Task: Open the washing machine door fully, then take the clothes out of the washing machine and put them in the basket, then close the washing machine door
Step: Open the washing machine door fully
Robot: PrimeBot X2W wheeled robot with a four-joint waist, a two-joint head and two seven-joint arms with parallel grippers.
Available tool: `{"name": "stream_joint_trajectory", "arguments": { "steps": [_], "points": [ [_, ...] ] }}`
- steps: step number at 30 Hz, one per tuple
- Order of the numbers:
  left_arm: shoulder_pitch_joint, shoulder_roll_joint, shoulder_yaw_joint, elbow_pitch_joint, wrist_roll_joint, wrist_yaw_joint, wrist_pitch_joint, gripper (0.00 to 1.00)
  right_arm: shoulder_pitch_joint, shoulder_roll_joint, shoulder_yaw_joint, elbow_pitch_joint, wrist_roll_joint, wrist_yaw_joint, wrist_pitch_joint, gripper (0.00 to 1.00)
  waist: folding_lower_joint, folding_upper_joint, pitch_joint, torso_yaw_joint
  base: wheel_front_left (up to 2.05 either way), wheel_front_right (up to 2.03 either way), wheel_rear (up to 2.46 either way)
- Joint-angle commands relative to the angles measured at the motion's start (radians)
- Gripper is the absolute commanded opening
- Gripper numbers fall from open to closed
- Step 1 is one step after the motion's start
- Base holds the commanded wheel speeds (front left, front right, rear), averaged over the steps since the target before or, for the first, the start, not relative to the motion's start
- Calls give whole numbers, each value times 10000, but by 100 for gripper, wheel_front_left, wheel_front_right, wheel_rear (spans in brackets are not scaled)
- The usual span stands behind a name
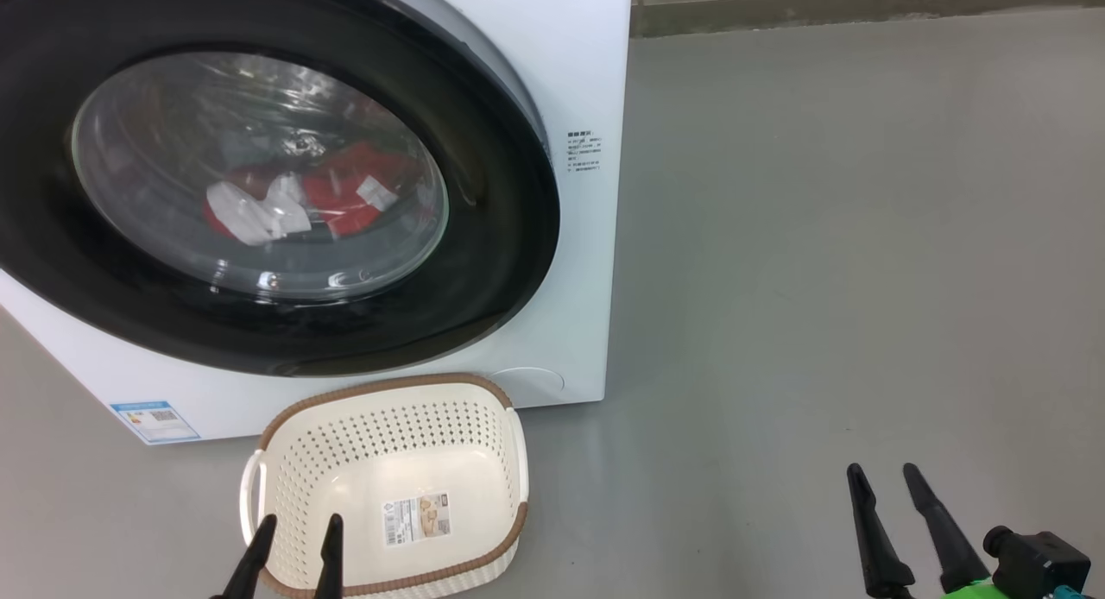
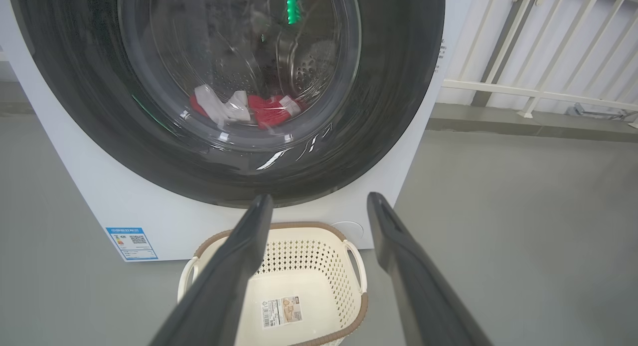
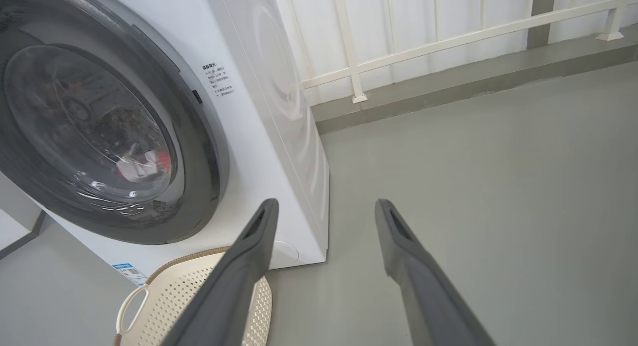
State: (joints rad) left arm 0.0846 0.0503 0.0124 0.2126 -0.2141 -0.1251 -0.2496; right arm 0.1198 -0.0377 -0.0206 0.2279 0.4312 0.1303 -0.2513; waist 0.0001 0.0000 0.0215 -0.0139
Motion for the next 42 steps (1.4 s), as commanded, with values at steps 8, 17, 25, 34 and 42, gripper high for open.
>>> {"name": "stream_joint_trajectory", "arguments": {
  "steps": [8, 17, 25, 34, 42],
  "points": [
    [-216, 154, 192, -302, -88, -55, -122, 100, -1497, -128, 676, -367, 1055, 4, -105, 0, -1, 0, 293, 96, 0, 0, 0],
    [-668, 296, -69, -441, -280, -55, -122, 100, -3854, -127, 959, -415, 2469, 4, -105, 0, -1, 0, 1215, 436, 0, 0, 0],
    [-1590, 371, -393, -459, -769, -55, -122, 100, -6247, -313, 1527, 167, 3709, 4, -105, 0, -1, 0, 2587, 1122, 0, 0, 0],
    [-2656, 362, -798, -355, -1191, -55, -122, 100, -9050, -1492, 3348, 1088, 7143, 4, 710, 0, -1, 0, 3945, 1804, 0, 0, 0],
    [-3081, 309, -1091, -221, -1366, -55, -122, 100, -10121, -2272, 4086, 724, 9590, 4, 2450, 0, -1, 0, 4376, 2147, 0, 0, 0]
  ]
}}
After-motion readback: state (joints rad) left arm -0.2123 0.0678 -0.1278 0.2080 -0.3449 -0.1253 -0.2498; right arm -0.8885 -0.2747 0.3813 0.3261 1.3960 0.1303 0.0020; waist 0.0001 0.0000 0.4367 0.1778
